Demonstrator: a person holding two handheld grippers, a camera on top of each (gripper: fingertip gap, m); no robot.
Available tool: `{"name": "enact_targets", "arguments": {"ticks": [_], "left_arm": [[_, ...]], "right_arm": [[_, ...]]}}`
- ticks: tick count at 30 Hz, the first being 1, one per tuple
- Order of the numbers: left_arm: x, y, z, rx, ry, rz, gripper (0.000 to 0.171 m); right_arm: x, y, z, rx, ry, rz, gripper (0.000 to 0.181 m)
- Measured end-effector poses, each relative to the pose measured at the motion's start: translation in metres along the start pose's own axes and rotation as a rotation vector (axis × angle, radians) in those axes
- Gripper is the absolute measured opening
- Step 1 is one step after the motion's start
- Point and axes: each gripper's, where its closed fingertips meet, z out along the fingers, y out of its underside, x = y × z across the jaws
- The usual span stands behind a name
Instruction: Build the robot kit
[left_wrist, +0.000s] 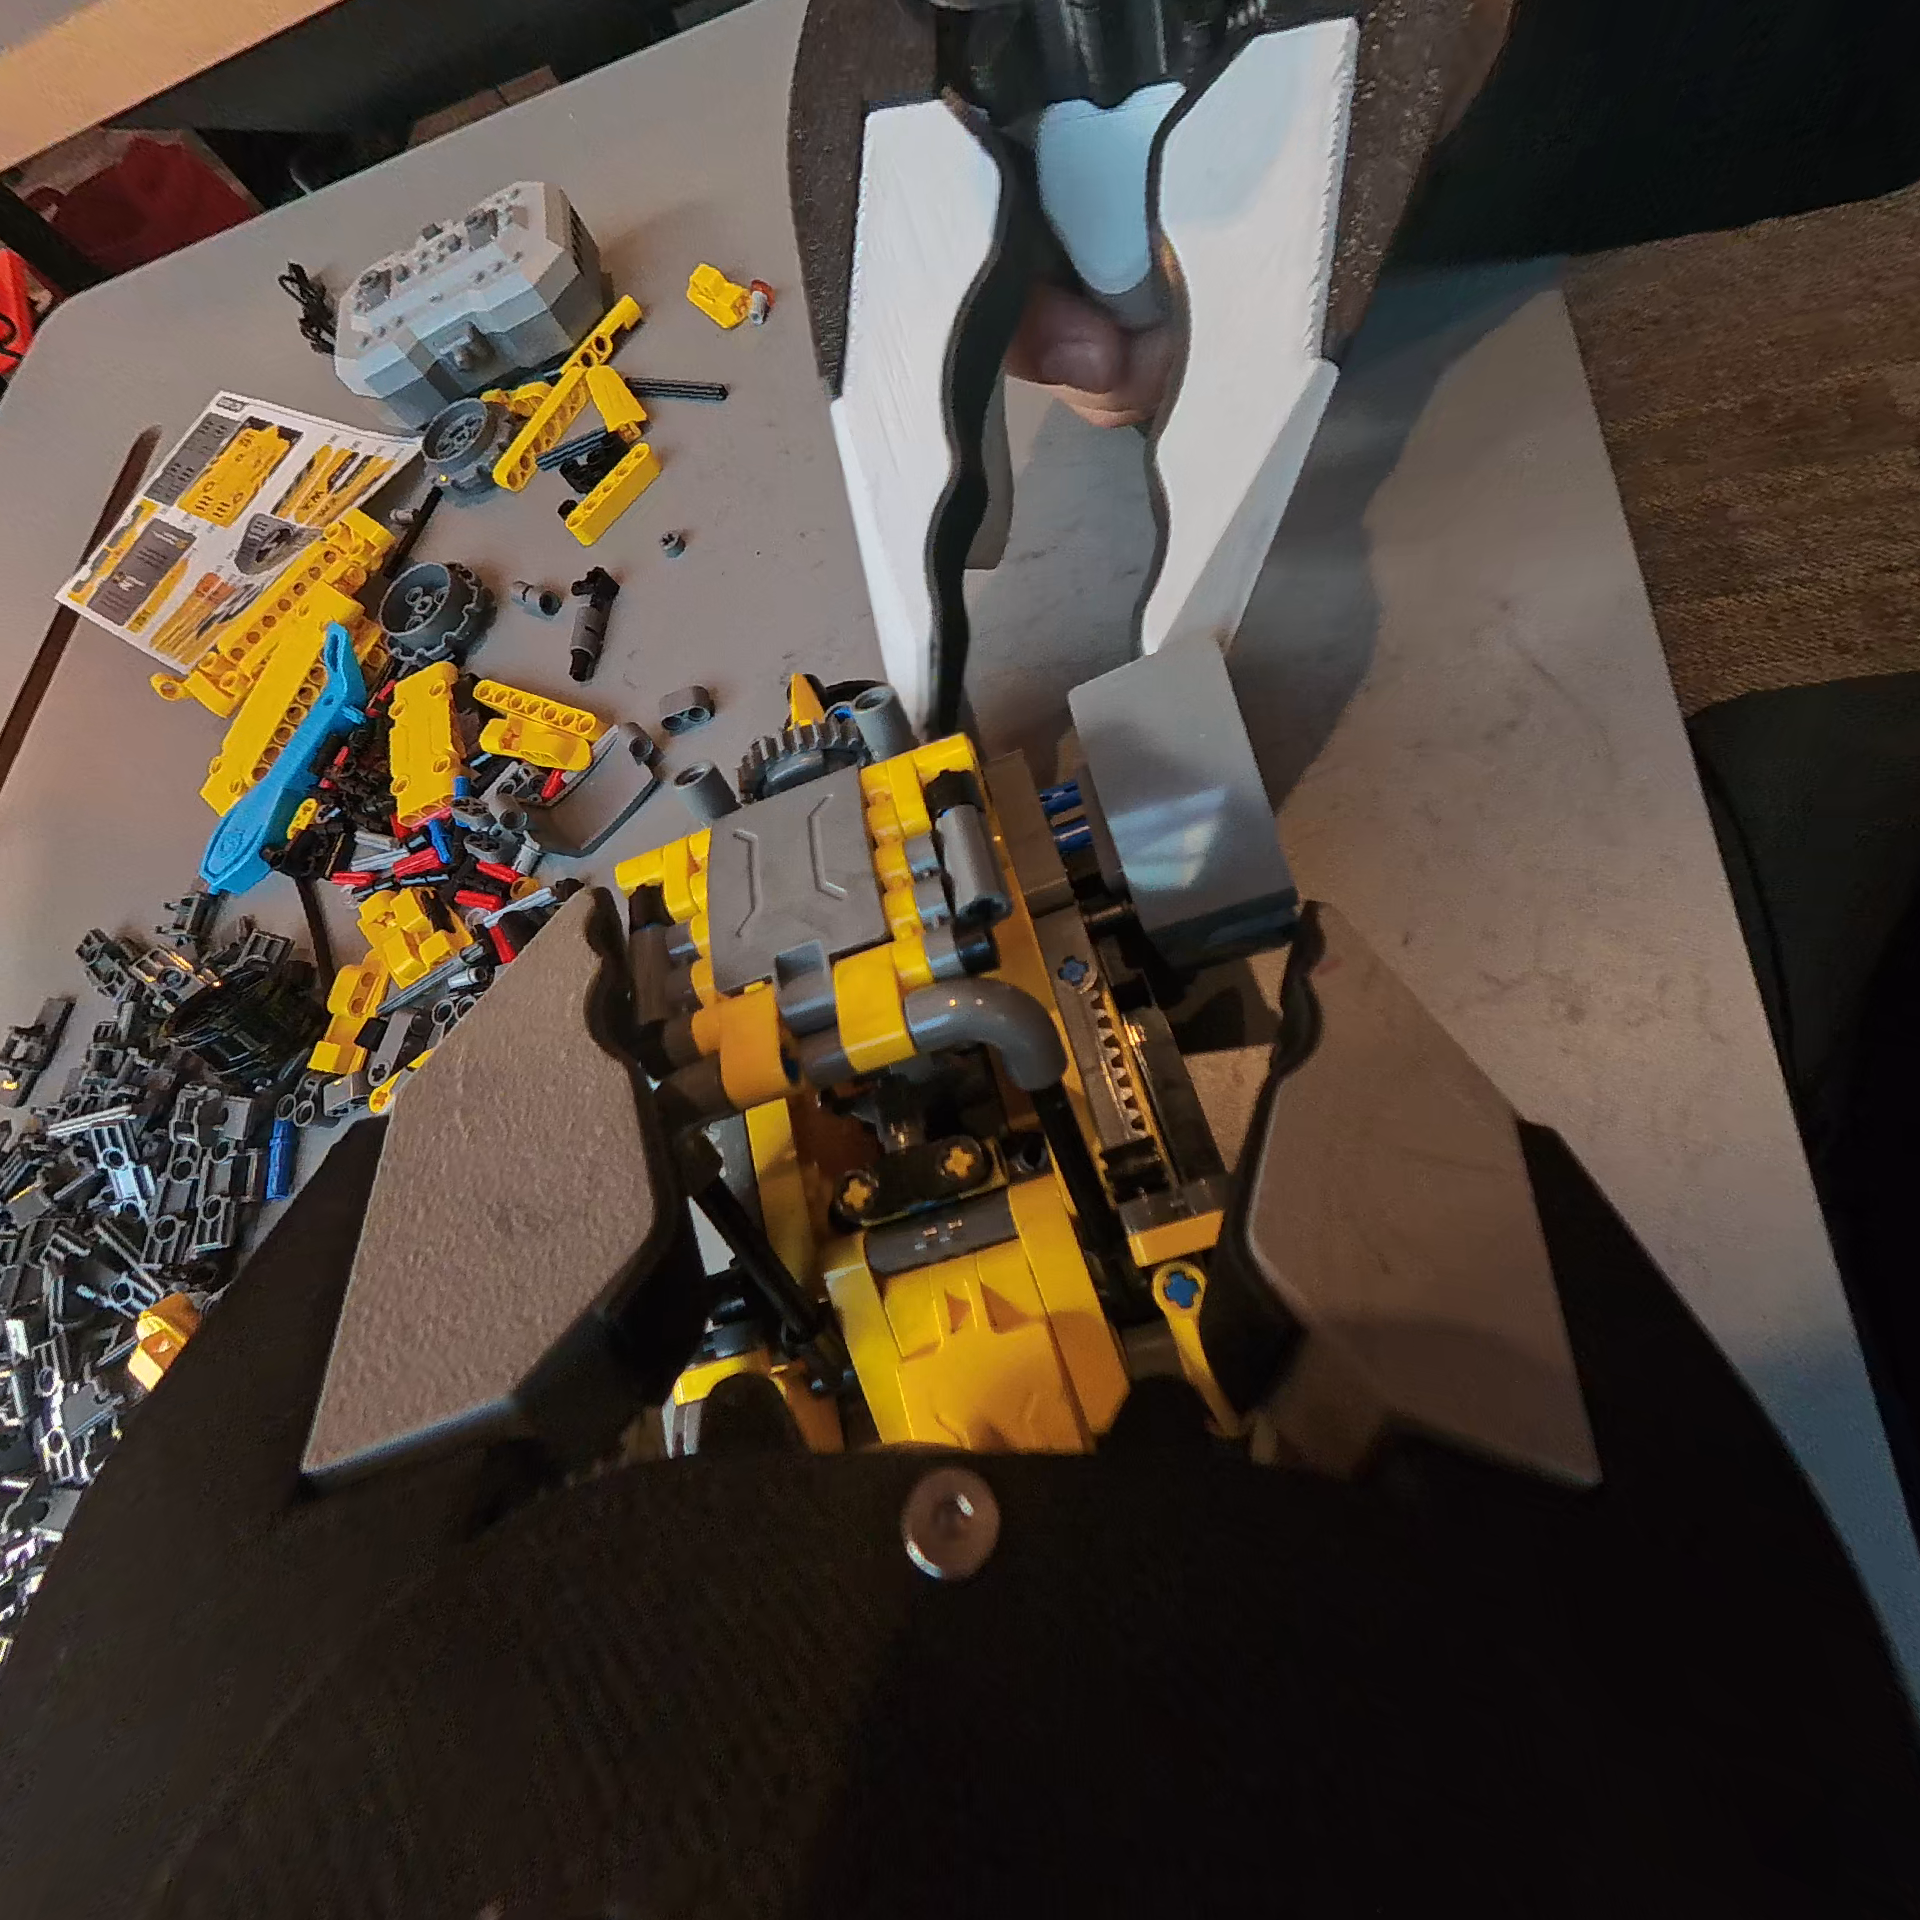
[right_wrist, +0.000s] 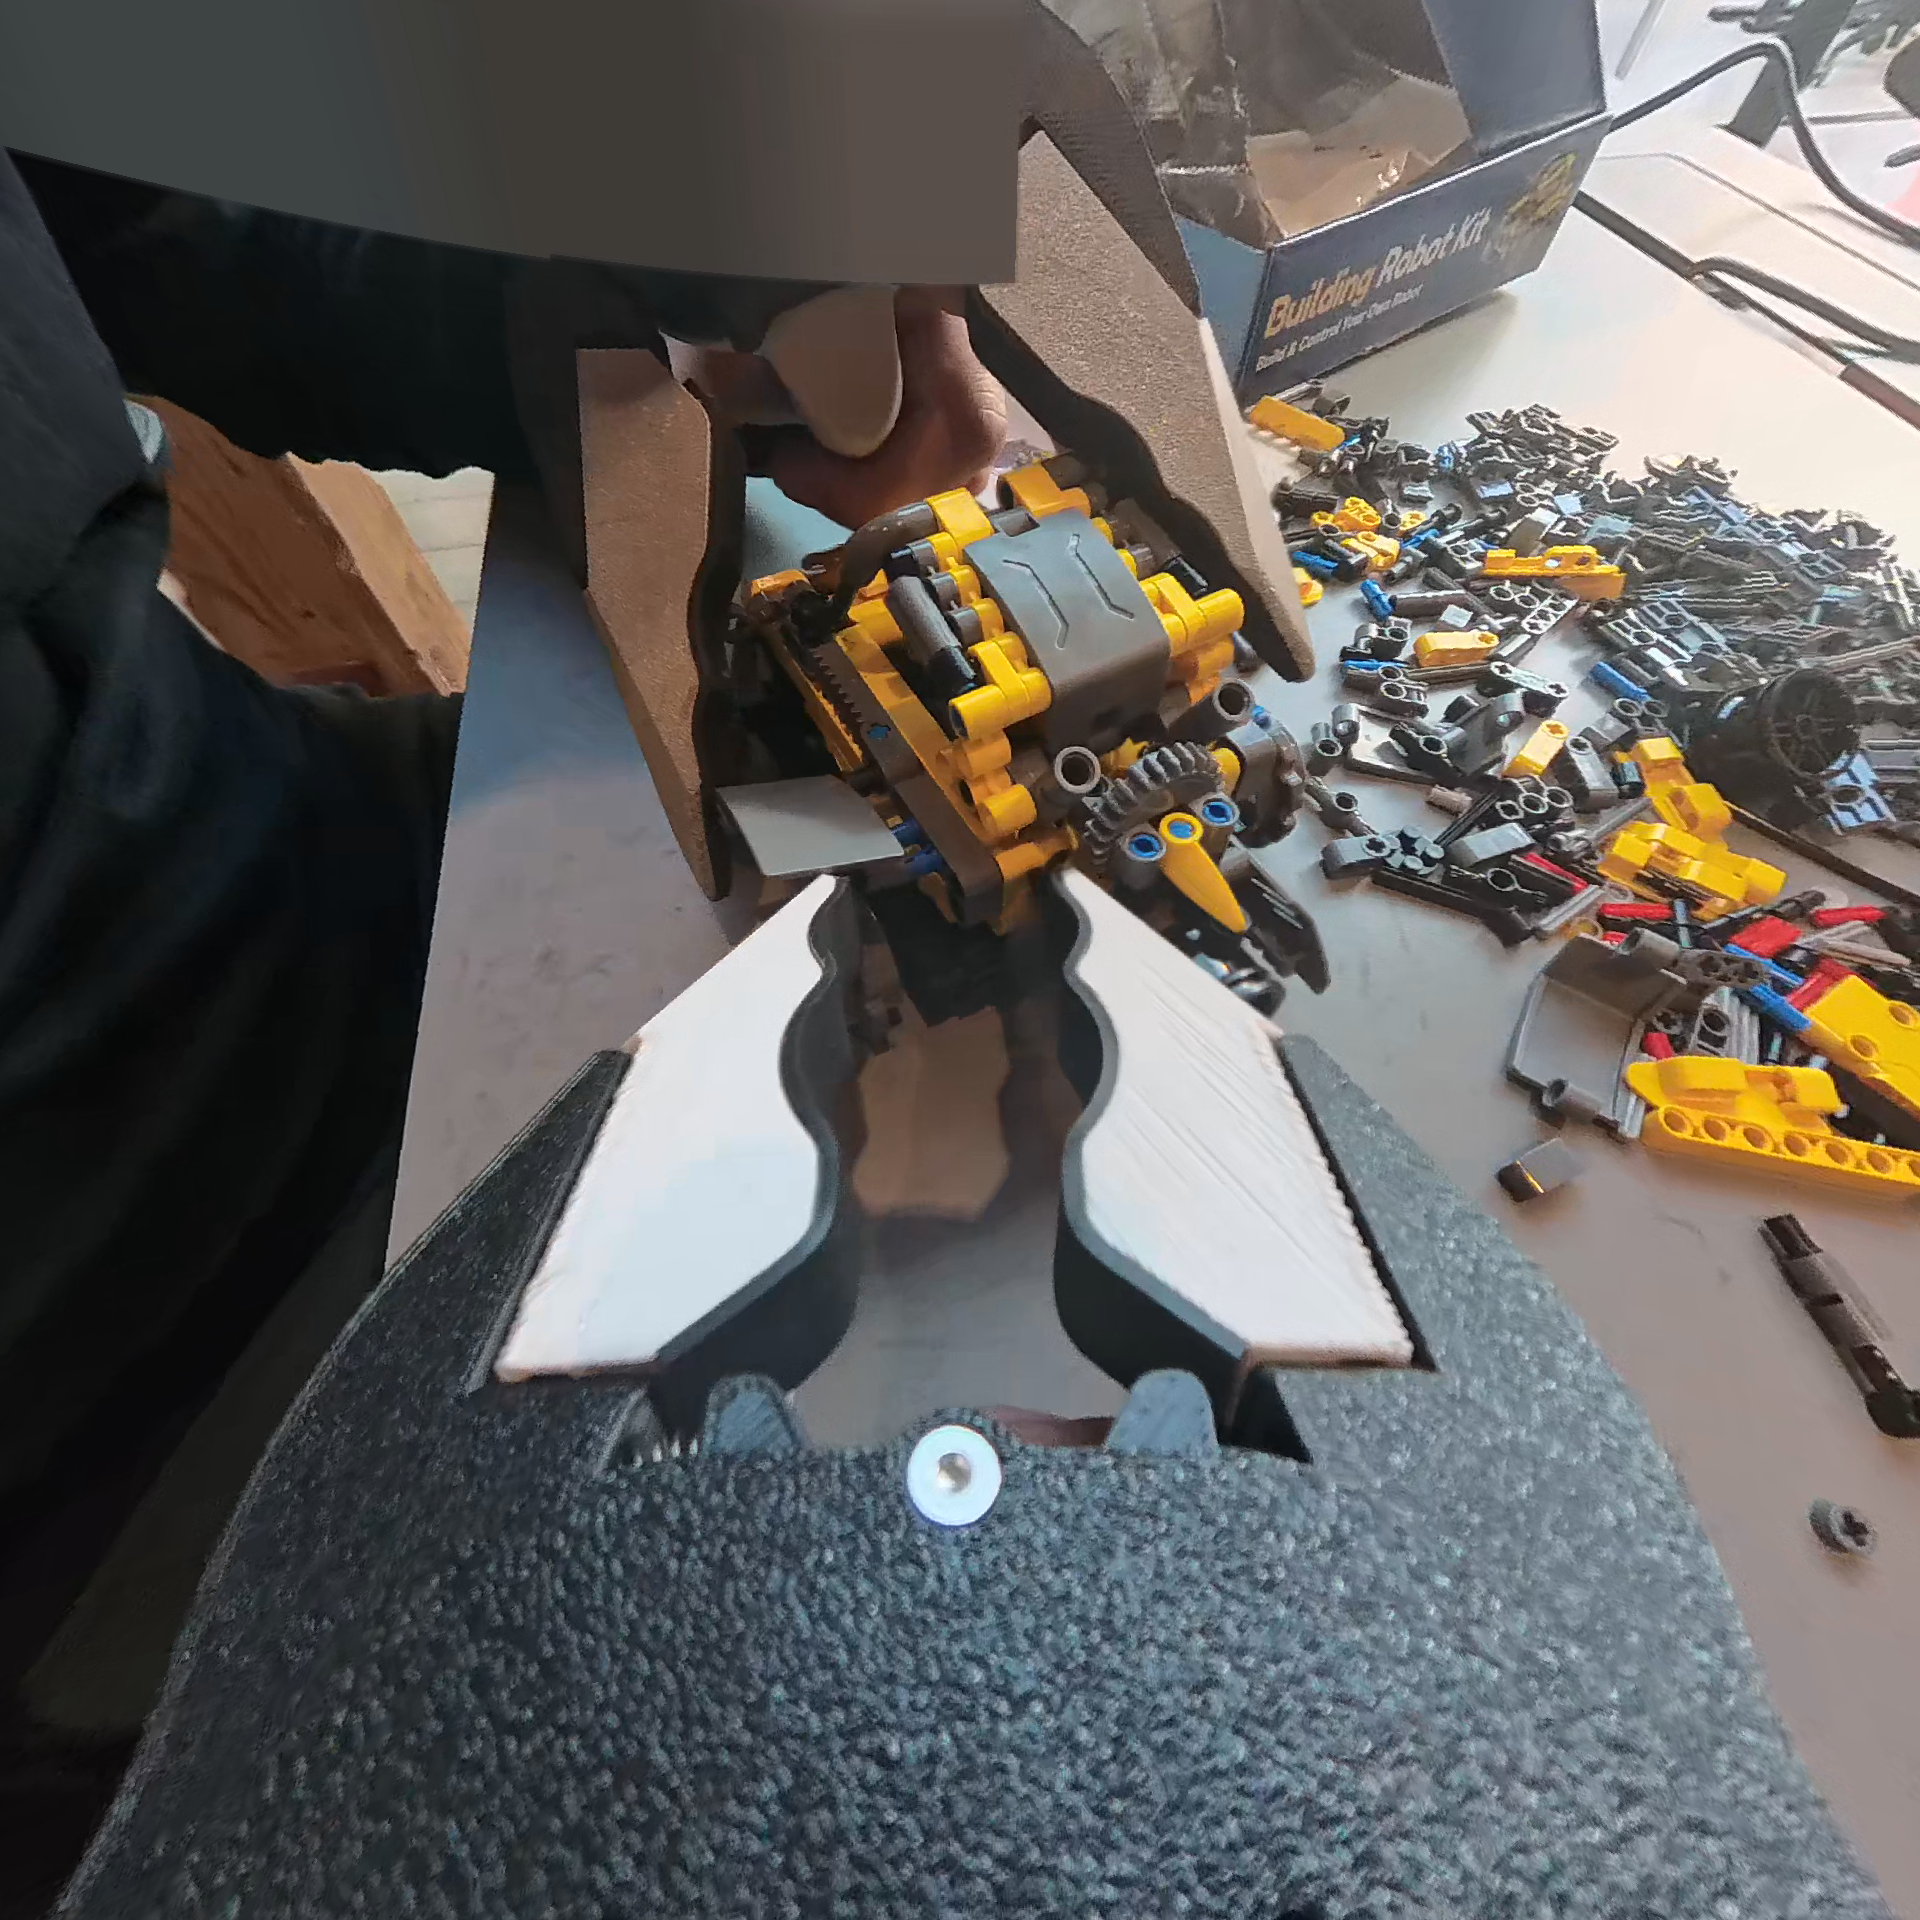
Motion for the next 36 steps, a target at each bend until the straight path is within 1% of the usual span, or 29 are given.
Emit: {"name": "enact_targets", "arguments": {"ticks": [4, 14, 20, 32, 36], "left_arm": [[0.0019, -0.0006, 0.0, 0.003, 0.009, 0.007, 0.122], [0.0009, 0.0008, -0.0002, -0.004, 0.002, -0.007, 0.121], [0.0, 0.0013, -0.0011, 0.006, 0.001, -0.022, 0.121], [-0.0019, 0.0035, -0.0016, -0.004, -0.008, -0.024, 0.121], [-0.0018, 0.0037, -0.0013, -0.005, -0.009, -0.023, 0.121]], "right_arm": [[-0.0021, -0.0004, 0.0012, -0.001, -0.045, -0.006, 0.035], [-0.0008, -0.0007, 0.0028, -0.001, -0.083, -0.029, 0.033], [-0.0003, -0.0026, 0.0042, 0.001, -0.118, 0.01, 0.033], [0.0012, -0.0016, 0.007, -0.002, -0.088, -0.064, 0.032], [0.0012, -0.0018, 0.007, -0.001, -0.094, -0.055, 0.032]]}}
